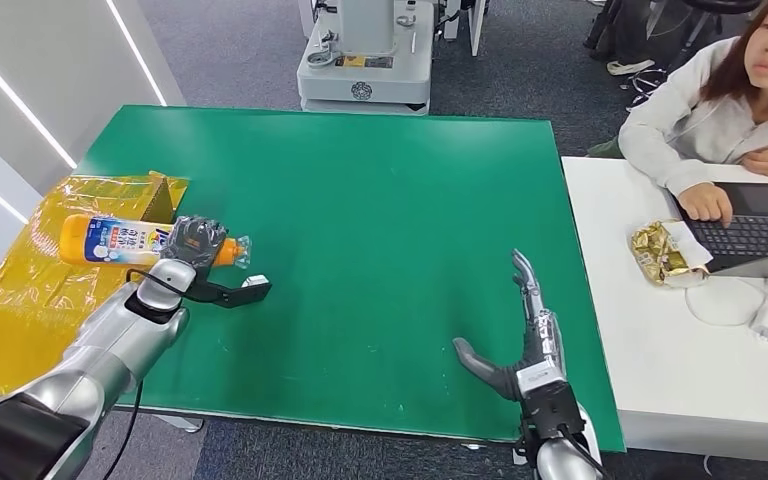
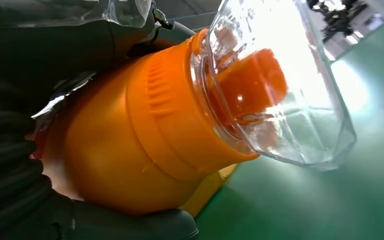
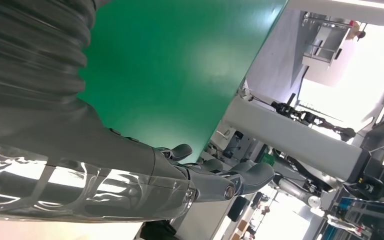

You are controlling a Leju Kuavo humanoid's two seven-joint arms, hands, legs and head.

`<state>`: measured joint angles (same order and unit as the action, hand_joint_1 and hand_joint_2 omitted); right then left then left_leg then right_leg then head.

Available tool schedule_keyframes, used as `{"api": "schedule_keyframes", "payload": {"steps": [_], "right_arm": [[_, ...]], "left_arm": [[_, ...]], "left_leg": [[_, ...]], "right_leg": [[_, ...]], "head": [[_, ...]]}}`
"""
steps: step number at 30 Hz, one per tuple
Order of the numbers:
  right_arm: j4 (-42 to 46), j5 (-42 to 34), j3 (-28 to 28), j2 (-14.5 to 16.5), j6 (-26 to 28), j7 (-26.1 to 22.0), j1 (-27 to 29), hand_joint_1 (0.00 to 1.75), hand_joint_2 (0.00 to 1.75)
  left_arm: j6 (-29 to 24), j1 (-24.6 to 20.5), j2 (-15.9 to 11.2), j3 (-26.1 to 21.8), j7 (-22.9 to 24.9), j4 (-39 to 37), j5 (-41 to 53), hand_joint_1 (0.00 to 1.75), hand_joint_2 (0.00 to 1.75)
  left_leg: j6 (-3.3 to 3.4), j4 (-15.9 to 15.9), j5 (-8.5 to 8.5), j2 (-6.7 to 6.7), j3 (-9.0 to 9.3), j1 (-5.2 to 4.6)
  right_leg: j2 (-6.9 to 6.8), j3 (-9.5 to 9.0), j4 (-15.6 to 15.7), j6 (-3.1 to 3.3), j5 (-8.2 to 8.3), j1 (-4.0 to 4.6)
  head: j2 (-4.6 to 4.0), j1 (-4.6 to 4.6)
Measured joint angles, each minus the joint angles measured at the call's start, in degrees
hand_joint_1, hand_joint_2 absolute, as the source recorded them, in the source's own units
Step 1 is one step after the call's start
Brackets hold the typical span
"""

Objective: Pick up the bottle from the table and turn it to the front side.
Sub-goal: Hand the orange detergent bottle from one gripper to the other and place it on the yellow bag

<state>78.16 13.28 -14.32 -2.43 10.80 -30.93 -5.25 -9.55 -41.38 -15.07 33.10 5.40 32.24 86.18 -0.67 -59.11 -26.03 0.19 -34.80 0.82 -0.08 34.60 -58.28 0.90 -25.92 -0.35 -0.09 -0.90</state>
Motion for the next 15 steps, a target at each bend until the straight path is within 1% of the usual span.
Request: {"api": "schedule_keyframes", "payload": {"steps": [7, 8, 9, 12, 13, 15], "right_arm": [[0.00, 0.29, 0.39, 0.00, -0.20, -0.01, -0.01, 0.00, 1.75], [0.00, 0.48, 0.40, 0.00, -0.33, 0.01, -0.02, 0.00, 1.75], [0.00, 0.73, 0.40, 0.00, -0.48, 0.05, -0.02, 0.00, 1.75], [0.01, 1.29, 0.40, 0.01, -0.95, 0.22, -0.03, 0.00, 1.75], [0.02, 1.44, 0.40, 0.02, -1.04, 0.28, -0.03, 0.00, 1.75], [0.10, 1.81, 0.40, 0.02, -1.11, 0.50, -0.03, 0.00, 1.75]], "left_arm": [[-0.91, 0.92, 0.08, -1.69, -3.19, -1.02, -0.36, 1.75, 1.75], [-1.19, 1.04, 0.10, -1.92, -3.40, -1.23, -0.28, 1.72, 1.75], [-1.40, 1.11, 0.13, -2.06, -3.46, -1.48, -0.17, 1.59, 1.75], [-1.60, 1.15, 0.32, -2.55, -4.44, -2.36, -0.29, 0.31, 1.75], [-1.57, 1.15, 0.43, -2.86, -5.11, -2.67, -0.43, 0.00, 1.75], [-1.38, 1.09, 0.68, -3.41, -6.37, -3.24, -0.73, 0.00, 1.75]], "left_leg": [[0.00, 0.00, 0.00, 0.00, 0.00, 0.01], [0.00, 0.00, 0.00, 0.00, 0.00, 0.02], [0.00, 0.00, 0.00, 0.00, 0.00, 0.02], [0.00, 0.00, 0.00, 0.00, 0.00, 0.02], [0.00, 0.00, 0.00, 0.00, 0.00, 0.02], [0.00, 0.00, 0.00, 0.00, 0.00, 0.02]], "right_leg": [[0.00, 0.01, 0.00, 0.00, 0.00, 0.00], [0.00, 0.01, 0.00, 0.01, 0.00, 0.00], [0.00, 0.01, 0.00, 0.01, 0.00, 0.00], [0.00, 0.01, 0.00, 0.01, -0.01, 0.00], [-0.01, 0.01, 0.00, 0.01, -0.01, 0.00], [0.00, 0.01, 0.00, 0.01, 0.00, 0.00]], "head": [[0.00, 0.00], [0.00, 0.00], [0.00, 0.00], [0.00, 0.00], [0.00, 0.00], [0.00, 0.00]]}}
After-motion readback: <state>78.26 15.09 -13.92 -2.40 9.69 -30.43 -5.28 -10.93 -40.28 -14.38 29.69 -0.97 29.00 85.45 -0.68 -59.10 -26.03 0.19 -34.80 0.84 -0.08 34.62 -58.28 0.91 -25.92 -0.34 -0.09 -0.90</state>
